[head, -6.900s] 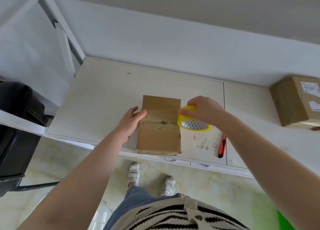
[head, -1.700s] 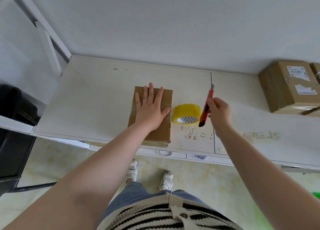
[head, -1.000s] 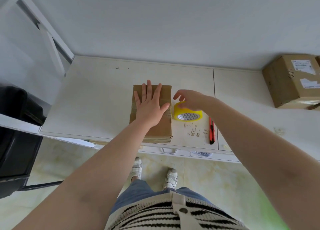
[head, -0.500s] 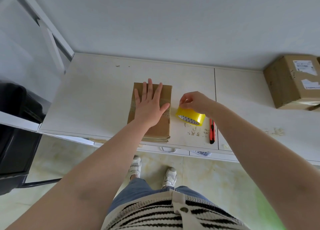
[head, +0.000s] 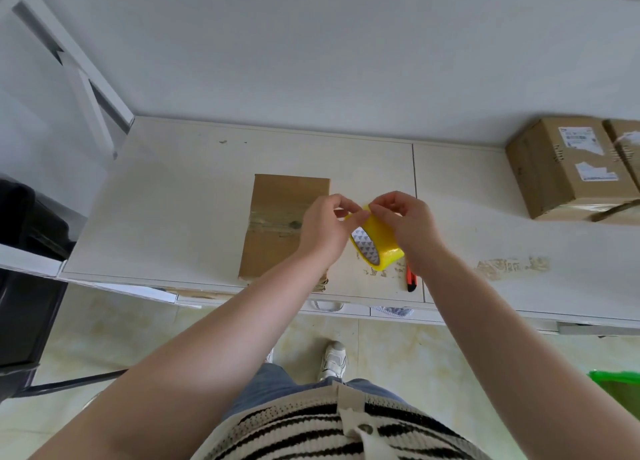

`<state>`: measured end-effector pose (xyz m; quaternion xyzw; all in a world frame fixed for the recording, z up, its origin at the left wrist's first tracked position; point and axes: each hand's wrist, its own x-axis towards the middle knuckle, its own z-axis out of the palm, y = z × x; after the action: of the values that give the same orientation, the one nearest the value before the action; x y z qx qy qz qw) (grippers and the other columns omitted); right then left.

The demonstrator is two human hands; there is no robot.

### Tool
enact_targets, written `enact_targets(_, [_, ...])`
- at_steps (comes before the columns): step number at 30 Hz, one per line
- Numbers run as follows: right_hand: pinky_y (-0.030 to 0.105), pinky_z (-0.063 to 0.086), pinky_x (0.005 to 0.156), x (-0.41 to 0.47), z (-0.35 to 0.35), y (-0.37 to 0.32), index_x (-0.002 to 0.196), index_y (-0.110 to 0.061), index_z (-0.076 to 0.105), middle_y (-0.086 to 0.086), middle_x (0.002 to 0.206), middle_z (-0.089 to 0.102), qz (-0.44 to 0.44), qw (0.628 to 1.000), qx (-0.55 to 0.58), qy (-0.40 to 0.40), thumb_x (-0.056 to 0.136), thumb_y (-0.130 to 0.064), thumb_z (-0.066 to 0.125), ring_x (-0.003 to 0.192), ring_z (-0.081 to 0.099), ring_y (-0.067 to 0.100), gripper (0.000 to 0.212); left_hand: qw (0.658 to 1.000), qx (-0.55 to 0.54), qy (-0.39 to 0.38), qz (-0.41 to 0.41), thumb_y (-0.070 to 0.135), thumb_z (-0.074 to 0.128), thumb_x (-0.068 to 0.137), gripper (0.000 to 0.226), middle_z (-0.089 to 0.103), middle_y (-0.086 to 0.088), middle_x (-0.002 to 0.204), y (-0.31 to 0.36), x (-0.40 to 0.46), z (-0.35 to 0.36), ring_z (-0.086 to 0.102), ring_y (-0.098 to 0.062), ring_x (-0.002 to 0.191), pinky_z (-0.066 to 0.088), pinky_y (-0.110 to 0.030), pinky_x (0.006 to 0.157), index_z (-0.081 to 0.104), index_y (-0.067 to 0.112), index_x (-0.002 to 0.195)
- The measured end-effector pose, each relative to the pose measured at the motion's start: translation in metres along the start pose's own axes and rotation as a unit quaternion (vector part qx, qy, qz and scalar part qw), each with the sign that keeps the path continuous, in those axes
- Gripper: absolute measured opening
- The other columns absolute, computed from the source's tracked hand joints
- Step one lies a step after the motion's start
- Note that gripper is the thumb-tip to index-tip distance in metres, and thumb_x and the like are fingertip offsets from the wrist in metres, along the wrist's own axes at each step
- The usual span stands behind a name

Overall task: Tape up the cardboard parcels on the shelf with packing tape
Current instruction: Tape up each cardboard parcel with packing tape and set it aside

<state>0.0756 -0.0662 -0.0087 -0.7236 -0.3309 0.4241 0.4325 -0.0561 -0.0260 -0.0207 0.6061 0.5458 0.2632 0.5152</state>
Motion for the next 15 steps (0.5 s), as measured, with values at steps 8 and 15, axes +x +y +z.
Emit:
enact_targets(8, [0.030,0.052,0.069,-0.013,0.000,0.008,0.111,-0.037,0.063,0.005,0.112,0.063,-0.102,0.991,0.058,-0.060,0.093,-0.008,0.064,0.088,0.064,0.015,0.034,0.968,-0.187,-0.071,-0.152,0.007,0.074,0.086,0.019,0.064,-0.003,0.108,0.020,0.009,-0.018,0.062,-0.023,0.102,0.046,-0.038,0.102,0.062,0.009,0.072])
enact_targets(15, [0.030,0.052,0.072,-0.014,0.008,0.007,0.107,-0.044,0.044,-0.010,0.119,0.051,-0.230,0.972,-0.045,0.016,0.094,-0.012,0.063,0.096,0.059,0.012,0.039,0.952,-0.227,-0.104,-0.178,0.008,0.068,0.090,0.007,0.066,0.000,0.099,0.029,0.007,-0.029,0.061,-0.010,0.093,0.045,-0.020,0.086,0.065,0.001,0.092])
